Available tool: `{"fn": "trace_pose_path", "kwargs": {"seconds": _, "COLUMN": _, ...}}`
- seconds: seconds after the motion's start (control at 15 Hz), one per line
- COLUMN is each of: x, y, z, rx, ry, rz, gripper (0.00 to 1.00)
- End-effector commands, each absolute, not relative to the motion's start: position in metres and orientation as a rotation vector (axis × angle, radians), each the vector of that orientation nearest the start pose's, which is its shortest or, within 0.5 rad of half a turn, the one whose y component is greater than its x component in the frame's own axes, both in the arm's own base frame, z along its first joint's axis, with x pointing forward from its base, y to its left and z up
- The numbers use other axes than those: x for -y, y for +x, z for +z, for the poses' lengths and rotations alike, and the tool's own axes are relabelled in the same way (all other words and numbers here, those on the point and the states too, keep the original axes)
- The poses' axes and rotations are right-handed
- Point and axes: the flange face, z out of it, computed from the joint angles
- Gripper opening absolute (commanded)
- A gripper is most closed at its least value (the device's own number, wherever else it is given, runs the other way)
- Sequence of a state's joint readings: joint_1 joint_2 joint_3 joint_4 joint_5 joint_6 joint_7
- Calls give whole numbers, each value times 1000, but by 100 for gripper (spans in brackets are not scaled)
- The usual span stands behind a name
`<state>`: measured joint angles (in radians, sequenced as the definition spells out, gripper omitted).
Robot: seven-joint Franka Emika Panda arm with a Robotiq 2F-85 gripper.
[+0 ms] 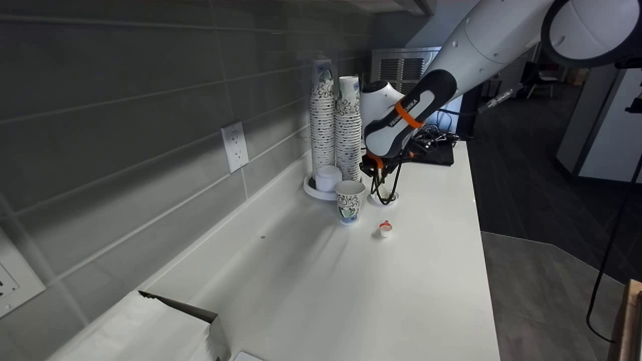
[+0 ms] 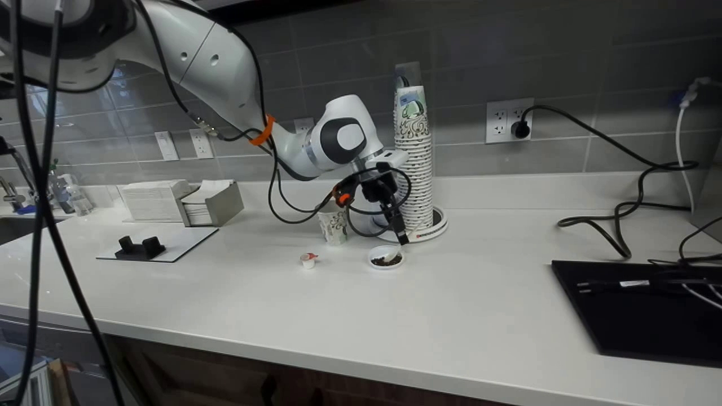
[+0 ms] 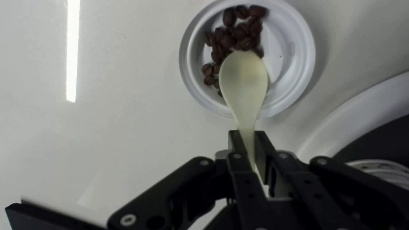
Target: Use the spoon to scoop up the contents in the lid and put them inside the cup
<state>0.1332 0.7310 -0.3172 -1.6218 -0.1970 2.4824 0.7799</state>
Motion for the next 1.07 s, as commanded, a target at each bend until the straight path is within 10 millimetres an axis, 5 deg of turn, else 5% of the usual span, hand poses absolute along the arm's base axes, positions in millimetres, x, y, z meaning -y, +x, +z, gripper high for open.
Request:
{"fn": "trace_pose_path", "kwargs": {"seconds": 0.0, "x": 81, "y": 694, "z": 216, "rx": -1107, "ry": -3224, "rz": -370, "gripper": 3}}
{"fn": "trace_pose_path", "kwargs": {"seconds": 1.0, "x": 79, "y": 682, "z": 210, "rx": -756, "ry": -3176, "rz": 44, "gripper": 3}}
